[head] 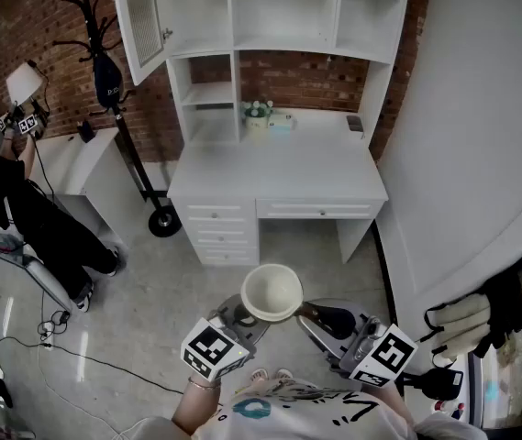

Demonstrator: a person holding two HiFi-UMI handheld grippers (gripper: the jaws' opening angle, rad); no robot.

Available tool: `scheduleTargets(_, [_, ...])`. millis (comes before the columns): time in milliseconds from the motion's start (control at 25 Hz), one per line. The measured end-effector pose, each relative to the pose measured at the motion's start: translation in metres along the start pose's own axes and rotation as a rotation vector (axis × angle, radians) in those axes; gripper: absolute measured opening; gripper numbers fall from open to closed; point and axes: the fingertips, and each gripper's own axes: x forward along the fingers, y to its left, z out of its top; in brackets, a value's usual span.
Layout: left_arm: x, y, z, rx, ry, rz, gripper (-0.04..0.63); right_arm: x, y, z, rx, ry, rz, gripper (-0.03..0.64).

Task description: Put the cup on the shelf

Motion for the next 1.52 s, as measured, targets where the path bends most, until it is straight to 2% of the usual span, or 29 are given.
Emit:
scheduleTargets(1000, [-0.033, 0.031, -0.014, 0.013, 0.007, -0.022, 0.017, 0.042, 0.014, -0.014, 0.041, -0.007, -0.031, 0.064])
scheduleTargets(1280, [-0.030, 0.043, -0.016, 0.011, 0.020, -0.032, 0.017, 0.052, 0.004, -0.017, 0.046, -0.007, -0.029, 0.064])
scheduleTargets(1520, [-0.022, 0.072, -0.018, 0.015, 0.026, -0.010, 0.017, 0.072, -0.016, -0.020, 0.039, -0.002, -0.012, 0.064])
